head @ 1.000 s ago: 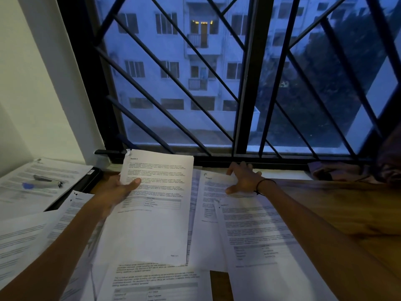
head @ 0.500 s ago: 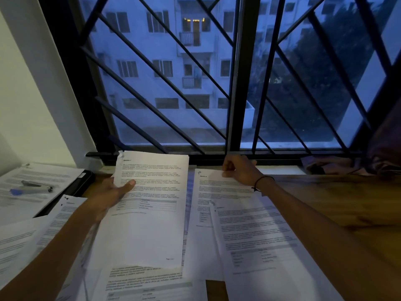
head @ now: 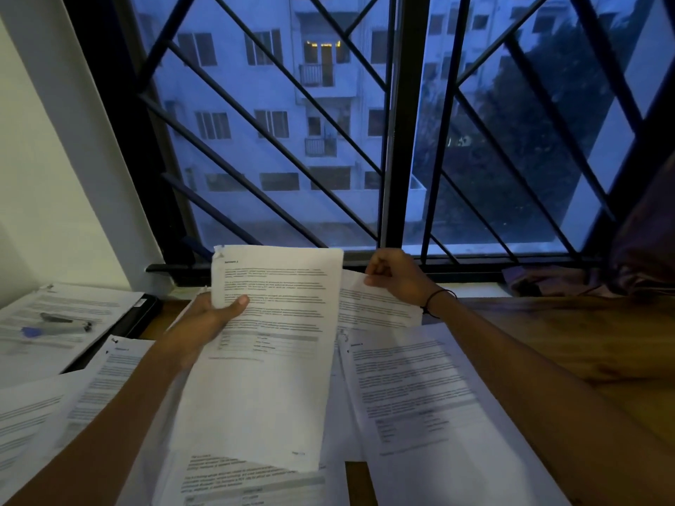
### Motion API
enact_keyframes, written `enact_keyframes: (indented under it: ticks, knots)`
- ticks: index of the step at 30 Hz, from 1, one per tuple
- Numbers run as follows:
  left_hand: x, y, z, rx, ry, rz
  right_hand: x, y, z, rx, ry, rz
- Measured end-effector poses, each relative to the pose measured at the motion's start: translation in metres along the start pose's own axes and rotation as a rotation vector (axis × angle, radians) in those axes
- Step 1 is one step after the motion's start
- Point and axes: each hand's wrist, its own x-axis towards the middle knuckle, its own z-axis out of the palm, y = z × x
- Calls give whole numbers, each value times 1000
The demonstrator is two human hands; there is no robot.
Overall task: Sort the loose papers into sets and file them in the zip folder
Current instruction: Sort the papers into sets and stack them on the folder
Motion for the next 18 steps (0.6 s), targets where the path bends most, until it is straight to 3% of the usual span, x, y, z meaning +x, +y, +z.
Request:
enact_keyframes:
  ticks: [8, 18]
  knots:
    - [7, 8, 47, 59, -53, 91, 29, -35, 2, 154, 52, -105]
    - [9, 10, 47, 70, -65, 109, 38, -54, -7, 385, -67, -49]
